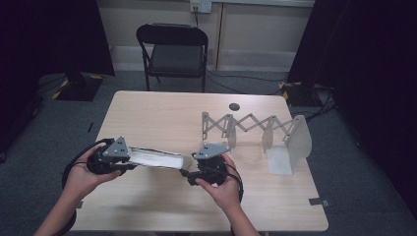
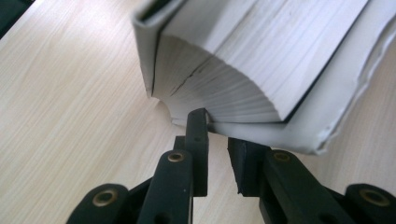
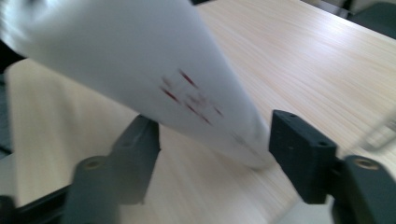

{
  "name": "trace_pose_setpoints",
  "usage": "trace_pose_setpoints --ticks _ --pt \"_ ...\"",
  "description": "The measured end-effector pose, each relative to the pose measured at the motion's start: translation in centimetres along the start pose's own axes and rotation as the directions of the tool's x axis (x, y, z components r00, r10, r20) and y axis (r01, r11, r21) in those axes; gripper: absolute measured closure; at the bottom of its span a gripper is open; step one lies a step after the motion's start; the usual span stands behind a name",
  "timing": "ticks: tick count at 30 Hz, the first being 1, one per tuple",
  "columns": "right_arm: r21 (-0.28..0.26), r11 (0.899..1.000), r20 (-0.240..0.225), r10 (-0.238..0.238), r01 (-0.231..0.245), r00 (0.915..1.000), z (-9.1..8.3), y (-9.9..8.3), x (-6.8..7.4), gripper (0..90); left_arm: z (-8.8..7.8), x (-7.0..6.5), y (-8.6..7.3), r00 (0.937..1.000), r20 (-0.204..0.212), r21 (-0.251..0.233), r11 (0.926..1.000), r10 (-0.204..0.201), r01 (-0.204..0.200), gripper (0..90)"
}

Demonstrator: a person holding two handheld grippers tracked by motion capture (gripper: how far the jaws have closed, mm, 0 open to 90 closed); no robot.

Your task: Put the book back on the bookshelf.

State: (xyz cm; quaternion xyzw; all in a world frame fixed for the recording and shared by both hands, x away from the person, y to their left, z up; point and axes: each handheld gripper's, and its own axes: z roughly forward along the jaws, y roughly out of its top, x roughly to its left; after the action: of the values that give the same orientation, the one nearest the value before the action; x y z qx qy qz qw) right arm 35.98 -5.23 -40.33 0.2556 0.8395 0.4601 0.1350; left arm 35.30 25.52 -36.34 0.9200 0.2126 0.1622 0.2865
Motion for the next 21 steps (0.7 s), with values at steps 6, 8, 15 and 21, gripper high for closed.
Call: trace_pose_setpoints --ticks 6,8,15,21 --pt "-0.001 0.995 0.032 -0.104 0.104 0.9941 0.6 1.5 1.6 33.4 0.1 -0.2 -0.1 1.0000 -0.005 -0.011 0.9999 0.007 -0.007 77.3" --pt "0.011 0.991 0.036 -0.132 0.132 0.9906 0.6 1.8 1.8 33.0 0.1 -0.2 0.0 0.9999 -0.007 -0.007 0.9999 0.012 -0.012 77.1" --pt "0.038 0.954 0.008 -0.297 0.297 0.9548 1.1 3.8 3.2 40.8 0.3 -0.2 0.0 0.9989 -0.040 0.009 0.9997 0.025 -0.025 73.5" --pt "0.078 0.935 0.016 -0.348 0.345 0.9375 1.2 4.4 3.8 43.6 0.0 0.1 -0.1 0.9955 -0.087 -0.038 0.9987 -0.037 0.033 44.3"
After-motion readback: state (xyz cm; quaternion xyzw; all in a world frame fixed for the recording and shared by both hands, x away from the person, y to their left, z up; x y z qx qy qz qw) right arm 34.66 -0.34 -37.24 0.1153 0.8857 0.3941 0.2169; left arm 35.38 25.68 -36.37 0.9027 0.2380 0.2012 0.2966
